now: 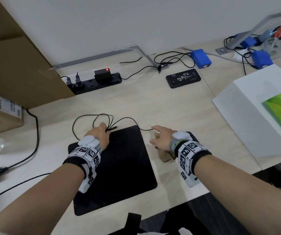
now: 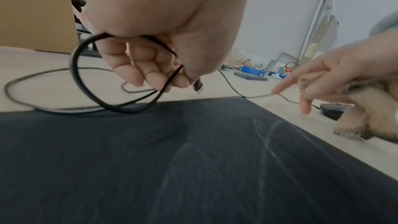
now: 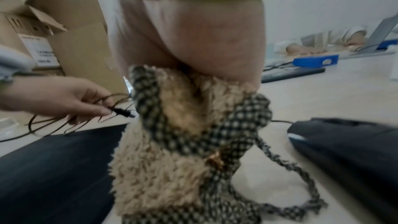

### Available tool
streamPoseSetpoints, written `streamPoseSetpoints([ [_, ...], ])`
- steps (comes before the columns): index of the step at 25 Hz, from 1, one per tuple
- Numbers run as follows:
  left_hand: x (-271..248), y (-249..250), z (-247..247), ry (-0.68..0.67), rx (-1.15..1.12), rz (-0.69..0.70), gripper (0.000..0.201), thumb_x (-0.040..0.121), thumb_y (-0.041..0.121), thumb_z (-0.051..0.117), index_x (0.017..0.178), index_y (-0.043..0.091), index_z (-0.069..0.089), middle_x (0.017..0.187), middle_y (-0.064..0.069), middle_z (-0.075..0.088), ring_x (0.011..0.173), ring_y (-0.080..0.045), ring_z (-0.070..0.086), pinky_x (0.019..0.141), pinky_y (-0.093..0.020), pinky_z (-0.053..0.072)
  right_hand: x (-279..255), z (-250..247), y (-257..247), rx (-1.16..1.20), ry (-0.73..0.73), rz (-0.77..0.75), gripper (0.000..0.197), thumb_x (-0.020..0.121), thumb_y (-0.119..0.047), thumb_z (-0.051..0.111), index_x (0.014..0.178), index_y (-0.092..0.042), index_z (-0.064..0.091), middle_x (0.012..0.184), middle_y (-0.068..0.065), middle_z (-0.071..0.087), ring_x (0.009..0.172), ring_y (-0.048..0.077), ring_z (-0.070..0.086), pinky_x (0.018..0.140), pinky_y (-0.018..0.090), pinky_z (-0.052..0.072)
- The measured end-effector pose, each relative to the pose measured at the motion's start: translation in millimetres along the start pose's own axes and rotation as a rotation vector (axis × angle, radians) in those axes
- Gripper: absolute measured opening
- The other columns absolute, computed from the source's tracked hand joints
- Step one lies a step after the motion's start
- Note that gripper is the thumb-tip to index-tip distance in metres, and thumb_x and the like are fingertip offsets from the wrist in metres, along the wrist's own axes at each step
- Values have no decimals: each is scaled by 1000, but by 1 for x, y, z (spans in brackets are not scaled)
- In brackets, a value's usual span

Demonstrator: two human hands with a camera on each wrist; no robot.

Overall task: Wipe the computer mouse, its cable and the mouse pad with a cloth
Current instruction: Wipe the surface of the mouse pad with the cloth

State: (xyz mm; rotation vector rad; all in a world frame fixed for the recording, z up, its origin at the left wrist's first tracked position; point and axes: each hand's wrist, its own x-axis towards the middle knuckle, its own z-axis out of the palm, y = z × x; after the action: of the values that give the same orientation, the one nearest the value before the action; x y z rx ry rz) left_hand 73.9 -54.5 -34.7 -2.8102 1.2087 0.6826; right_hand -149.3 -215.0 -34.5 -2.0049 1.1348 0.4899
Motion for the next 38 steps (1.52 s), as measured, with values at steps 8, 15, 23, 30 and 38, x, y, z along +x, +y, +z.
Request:
streamPoseSetpoints([
  [8, 47, -12, -33, 228, 91, 98, 60, 94, 39, 54, 145, 16, 33, 140, -10, 44, 124, -33, 42, 103, -45, 32, 16, -16, -7, 150, 232, 75, 67, 89, -33, 59, 147, -23, 28, 142, 10, 37, 113, 29, 54, 88, 31, 43],
  [15, 1, -66, -3, 216, -59, 59, 65, 85, 37, 69, 141, 17, 44, 139, -13, 45, 119, -37, 47, 96, -50, 44, 8, -3, -7, 422, 259, 47, 45, 79, -27, 71, 119, -24, 50, 104, 1, 61, 93, 20, 59, 83, 30, 47],
  [23, -105, -141, 44, -42, -353, -164, 70, 74, 35, 82, 133, 25, 46, 133, -2, 42, 105, -24, 60, 90, -37, 51, -4, 18, -34, 530, 223, -54, 13, 86, -28, 61, 91, -16, 63, 92, 3, 70, 92, 21, 66, 87, 37, 52],
  [30, -139, -119, 71, -45, -427, -99, 72, 74, 29, 82, 133, 28, 41, 130, 0, 37, 104, -21, 56, 91, -32, 50, -25, 33, -79, 332, 219, -176, 19, 92, -29, 53, 89, -13, 64, 91, 6, 69, 89, 27, 63, 85, 43, 52],
  [38, -144, -137, 71, -82, -41, 61, 100, 74, 61, 69, 152, 26, 18, 161, 3, 13, 148, -25, 11, 119, -40, 17, -25, 75, -157, 75, 98, -606, 21, 91, -27, 58, 110, -29, 66, 108, -13, 66, 99, 5, 59, 91, 20, 44],
])
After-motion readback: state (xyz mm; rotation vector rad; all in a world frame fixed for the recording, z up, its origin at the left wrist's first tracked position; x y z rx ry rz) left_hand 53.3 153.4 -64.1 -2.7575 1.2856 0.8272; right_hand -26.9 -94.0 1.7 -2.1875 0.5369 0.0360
